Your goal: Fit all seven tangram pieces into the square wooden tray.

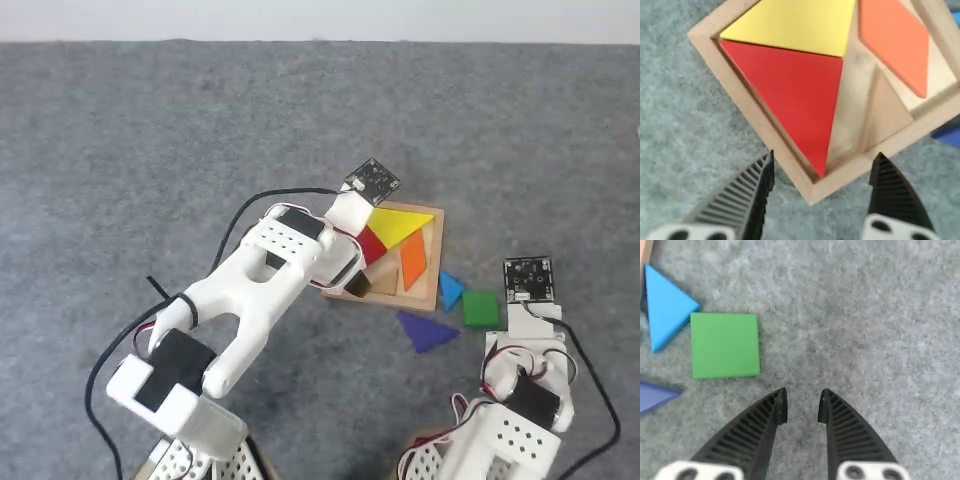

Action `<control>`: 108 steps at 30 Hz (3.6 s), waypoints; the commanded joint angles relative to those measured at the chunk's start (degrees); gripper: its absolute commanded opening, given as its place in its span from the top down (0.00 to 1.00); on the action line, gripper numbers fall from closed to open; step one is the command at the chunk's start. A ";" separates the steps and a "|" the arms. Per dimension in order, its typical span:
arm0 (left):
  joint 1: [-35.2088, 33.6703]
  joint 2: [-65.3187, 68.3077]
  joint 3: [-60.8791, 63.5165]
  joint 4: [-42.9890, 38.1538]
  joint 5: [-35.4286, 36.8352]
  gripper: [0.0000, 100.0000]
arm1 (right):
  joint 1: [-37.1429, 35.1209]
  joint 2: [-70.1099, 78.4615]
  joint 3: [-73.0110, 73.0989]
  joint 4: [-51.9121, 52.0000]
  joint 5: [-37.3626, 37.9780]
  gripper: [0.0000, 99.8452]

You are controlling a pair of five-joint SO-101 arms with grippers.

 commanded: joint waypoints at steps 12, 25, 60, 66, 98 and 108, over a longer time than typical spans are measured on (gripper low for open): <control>0.18 9.41 -10.68 -0.35 -0.79 0.70 | -0.40 -0.84 -0.26 0.22 0.70 0.89; -2.90 9.67 -18.68 -0.79 -0.88 0.70 | -0.48 -0.84 -0.26 0.31 0.70 0.89; 9.67 20.57 -24.66 9.32 -5.54 0.82 | -2.51 -0.84 -0.18 0.13 0.70 0.89; 13.71 18.20 -24.48 11.69 -4.31 0.82 | -2.51 -0.84 -0.18 0.13 0.70 0.89; 13.36 16.62 -30.37 20.75 -5.80 0.91 | -2.51 -0.84 -0.18 0.04 0.70 0.89; 10.90 8.26 -30.37 30.51 -21.10 0.91 | -2.51 -0.84 -0.18 0.04 0.70 0.89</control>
